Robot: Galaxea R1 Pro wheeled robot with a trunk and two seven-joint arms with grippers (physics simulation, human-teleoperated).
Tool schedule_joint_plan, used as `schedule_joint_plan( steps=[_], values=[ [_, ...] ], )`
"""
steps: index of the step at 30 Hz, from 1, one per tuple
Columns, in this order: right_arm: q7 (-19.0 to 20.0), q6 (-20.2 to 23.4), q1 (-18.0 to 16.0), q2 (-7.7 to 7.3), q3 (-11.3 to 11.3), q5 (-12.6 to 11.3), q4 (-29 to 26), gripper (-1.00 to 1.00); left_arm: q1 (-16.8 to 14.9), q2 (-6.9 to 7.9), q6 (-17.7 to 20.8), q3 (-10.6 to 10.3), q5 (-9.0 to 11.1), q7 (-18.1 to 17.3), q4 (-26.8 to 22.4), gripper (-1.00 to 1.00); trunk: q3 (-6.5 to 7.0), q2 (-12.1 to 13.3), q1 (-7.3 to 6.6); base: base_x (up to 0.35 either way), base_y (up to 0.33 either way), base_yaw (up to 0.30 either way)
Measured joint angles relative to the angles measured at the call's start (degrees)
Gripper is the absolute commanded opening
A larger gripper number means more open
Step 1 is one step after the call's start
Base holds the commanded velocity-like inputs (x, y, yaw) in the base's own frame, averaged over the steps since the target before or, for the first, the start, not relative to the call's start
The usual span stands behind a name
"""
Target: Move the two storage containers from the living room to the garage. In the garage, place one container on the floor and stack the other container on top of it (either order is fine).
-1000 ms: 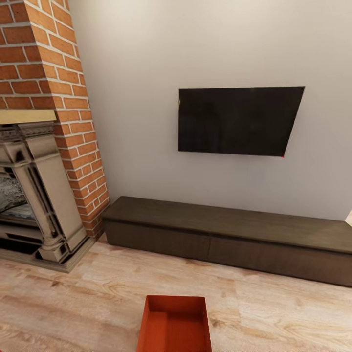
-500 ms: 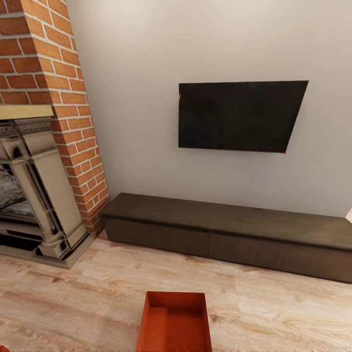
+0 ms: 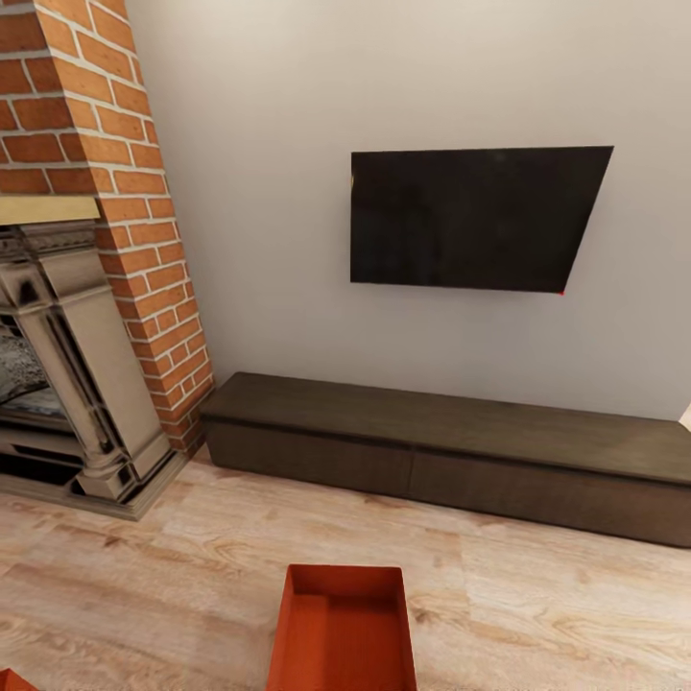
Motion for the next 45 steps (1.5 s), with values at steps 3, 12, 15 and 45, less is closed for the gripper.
schedule_joint_plan(
  steps=[3, 12, 15, 45],
  values=[
    [0.2, 0.0, 0.0, -0.01, 0.0, 0.0, 0.0, 1.0, 0.0, 0.02, 0.0, 0.0, 0.0, 0.0, 0.0, 1.0, -0.28, 0.0, 0.0, 0.0, 0.0, 0.0],
    [0.3, 0.0, 0.0, -0.18, 0.0, 0.0, 0.0, 1.0, 0.0, 0.0, 0.0, 0.0, 0.0, 0.0, 0.0, 1.0, -1.12, 0.0, 0.0, 0.0, 0.0, 0.0],
    [0.3, 0.0, 0.0, -0.14, 0.0, 0.0, 0.0, 1.0, 0.0, 0.0, 0.0, 0.0, 0.0, 0.0, 0.0, 1.0, -1.4, 0.0, 0.0, 0.0, 0.0, 0.0],
    [0.4, 0.0, 0.0, -0.11, 0.0, -0.1, 0.0, 1.0, 0.0, 0.02, 0.0, 0.0, 0.0, 0.0, 0.0, 1.0, -4.21, 0.0, 0.0, 0.0, 0.0, 0.0]
  ],
)
